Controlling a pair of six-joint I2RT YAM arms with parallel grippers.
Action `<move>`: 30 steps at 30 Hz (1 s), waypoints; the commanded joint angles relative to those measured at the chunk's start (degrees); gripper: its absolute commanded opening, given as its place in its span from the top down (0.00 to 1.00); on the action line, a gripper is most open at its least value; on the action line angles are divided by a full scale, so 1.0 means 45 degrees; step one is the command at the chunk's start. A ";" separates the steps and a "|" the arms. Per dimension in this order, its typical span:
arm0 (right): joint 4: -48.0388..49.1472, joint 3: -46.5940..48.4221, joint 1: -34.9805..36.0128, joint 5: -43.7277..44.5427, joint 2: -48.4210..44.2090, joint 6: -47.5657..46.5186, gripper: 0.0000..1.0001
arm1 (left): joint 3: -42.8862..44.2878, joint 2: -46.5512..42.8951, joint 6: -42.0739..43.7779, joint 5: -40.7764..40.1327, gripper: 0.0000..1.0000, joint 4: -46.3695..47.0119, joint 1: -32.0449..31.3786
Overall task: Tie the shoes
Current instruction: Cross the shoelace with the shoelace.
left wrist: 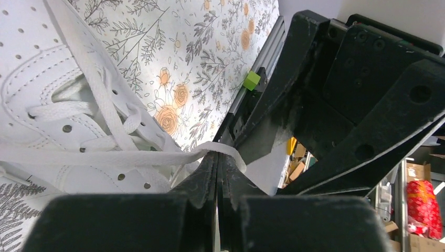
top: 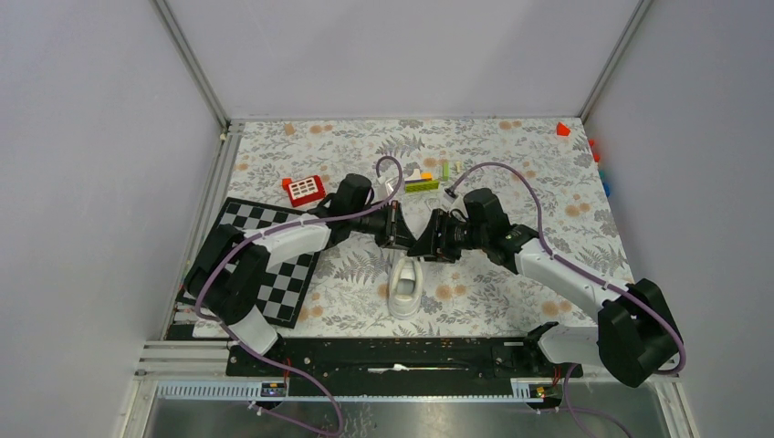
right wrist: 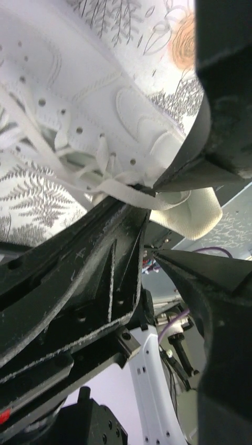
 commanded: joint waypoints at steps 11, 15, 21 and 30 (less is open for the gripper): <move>-0.2681 0.0309 -0.0443 0.2885 -0.1835 -0.0366 0.32 | -0.0692 0.0531 -0.1116 0.1249 1.00 0.3263 0.0064; -0.2230 -0.0418 -0.1138 0.3462 -0.2434 0.0509 0.40 | -0.0697 0.0566 -0.1139 0.1155 1.00 0.3265 0.0064; -0.1819 -0.0789 -0.1982 0.3363 -0.2206 0.0590 0.55 | -0.0429 0.0402 -0.0364 0.0586 1.00 0.1811 0.0064; 0.0664 -0.1240 -0.2288 0.1928 0.0127 0.1558 0.63 | 0.0673 0.0315 0.1351 -0.0885 1.00 -0.1790 0.0064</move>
